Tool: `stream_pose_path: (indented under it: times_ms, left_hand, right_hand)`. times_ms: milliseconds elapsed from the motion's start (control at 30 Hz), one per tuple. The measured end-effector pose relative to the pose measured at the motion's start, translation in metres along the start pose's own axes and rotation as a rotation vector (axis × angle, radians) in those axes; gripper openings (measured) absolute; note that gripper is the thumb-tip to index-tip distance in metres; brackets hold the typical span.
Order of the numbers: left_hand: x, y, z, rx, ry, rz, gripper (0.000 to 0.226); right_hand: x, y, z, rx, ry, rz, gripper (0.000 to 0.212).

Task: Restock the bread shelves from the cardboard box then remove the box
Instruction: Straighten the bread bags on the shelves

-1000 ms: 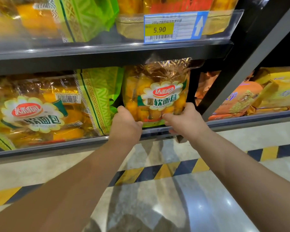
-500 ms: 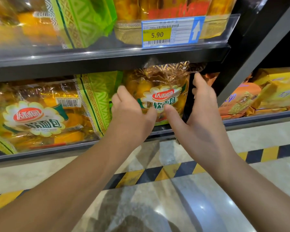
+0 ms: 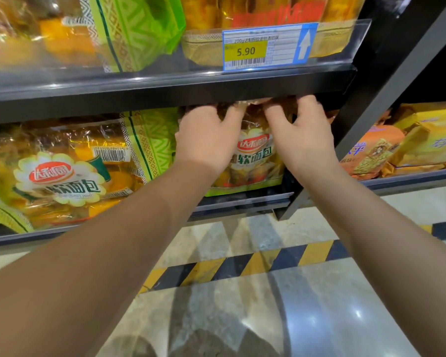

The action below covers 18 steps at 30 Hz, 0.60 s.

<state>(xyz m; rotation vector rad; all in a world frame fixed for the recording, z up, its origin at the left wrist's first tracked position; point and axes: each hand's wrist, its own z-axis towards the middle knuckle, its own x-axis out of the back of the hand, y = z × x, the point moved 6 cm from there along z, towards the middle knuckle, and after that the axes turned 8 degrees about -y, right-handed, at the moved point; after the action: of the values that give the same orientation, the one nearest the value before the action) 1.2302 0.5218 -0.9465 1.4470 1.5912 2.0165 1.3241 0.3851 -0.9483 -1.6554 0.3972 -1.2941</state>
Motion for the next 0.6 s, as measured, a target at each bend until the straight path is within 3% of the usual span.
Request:
stream_pose_path:
  times_ms: [167,267,333,433,600]
  left_hand:
    - [0.004,-0.003,0.009,0.173,0.006,-0.094,0.044]
    - [0.001,-0.005,0.004,0.141,0.007,-0.078,0.047]
    - [-0.002,-0.010,-0.005,0.054,0.007,-0.015,0.043]
    - [-0.007,-0.021,-0.017,-0.051,0.004,0.050,0.041]
    - [-0.011,-0.036,-0.028,-0.087,0.061,0.046,0.059]
  right_hand:
    - [0.002,0.007,0.017,-0.228,0.035,0.241,0.015]
    - [0.002,0.007,0.017,-0.314,0.052,0.352,0.022]
    - [0.000,0.009,0.016,-0.291,0.073,0.347,0.011]
    - [-0.009,0.015,0.006,-0.250,0.016,0.244,0.040]
    - [-0.012,0.025,-0.009,-0.172,-0.006,0.217,0.055]
